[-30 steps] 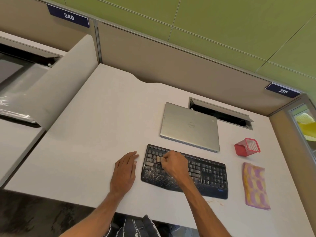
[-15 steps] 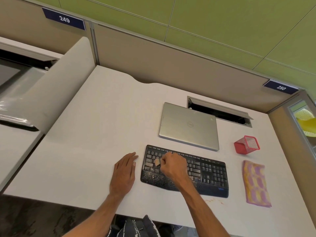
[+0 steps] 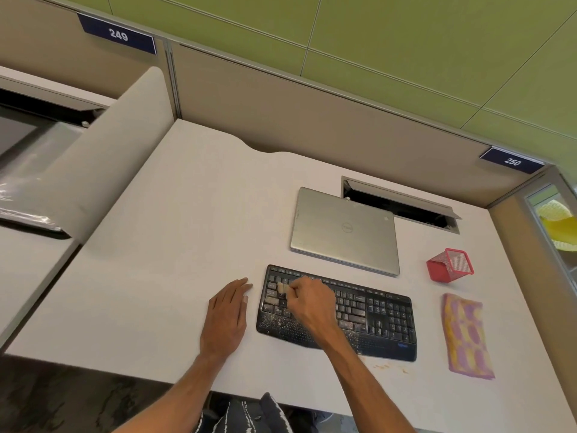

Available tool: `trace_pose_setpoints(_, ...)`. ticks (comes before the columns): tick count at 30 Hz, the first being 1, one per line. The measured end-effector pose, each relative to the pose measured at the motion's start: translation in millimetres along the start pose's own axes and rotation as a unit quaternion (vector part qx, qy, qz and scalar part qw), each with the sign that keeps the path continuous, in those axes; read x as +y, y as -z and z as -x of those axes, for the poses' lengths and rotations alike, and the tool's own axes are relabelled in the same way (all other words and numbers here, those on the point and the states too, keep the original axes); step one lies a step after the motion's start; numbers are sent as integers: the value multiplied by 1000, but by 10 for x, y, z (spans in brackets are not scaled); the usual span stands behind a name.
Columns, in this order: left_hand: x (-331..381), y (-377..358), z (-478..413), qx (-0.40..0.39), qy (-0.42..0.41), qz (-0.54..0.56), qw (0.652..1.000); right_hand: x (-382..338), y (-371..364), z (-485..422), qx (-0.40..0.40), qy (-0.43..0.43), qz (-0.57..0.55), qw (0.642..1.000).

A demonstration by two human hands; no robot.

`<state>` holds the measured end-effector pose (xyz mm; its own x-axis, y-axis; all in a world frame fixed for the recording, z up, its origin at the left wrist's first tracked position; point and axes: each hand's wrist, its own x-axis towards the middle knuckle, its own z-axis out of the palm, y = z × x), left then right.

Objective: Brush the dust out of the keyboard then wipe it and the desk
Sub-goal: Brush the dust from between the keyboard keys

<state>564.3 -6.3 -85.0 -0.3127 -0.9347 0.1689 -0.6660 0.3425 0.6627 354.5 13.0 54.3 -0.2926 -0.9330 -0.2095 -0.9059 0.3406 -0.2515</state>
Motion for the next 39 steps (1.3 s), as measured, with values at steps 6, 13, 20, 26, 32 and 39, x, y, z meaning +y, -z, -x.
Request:
trace_pose_setpoints(6,-2,8,-7,-1,0,-1,1000,50,24,-26,-73,45,30,996)
trace_pose_setpoints(13,-12,9,2,-3,-1,-1,1000,81,86,-93,-55,76,116,989)
trace_pose_setpoints(20,-5,10,0,4,-6,-4,1000,-248,-13,-131,-40,125,95,987)
trace_pose_setpoints(26,-9,9,4,6,-2,-1,1000,-107,83,-219,-17,128,83,988)
trace_pose_setpoints(32,8,-4,-1,10,-6,-6,1000,66,118,-219,-55,140,84,985)
trace_pose_setpoints(39,3,17,5,6,-7,-8,1000,-195,32,-245,0,142,40,989)
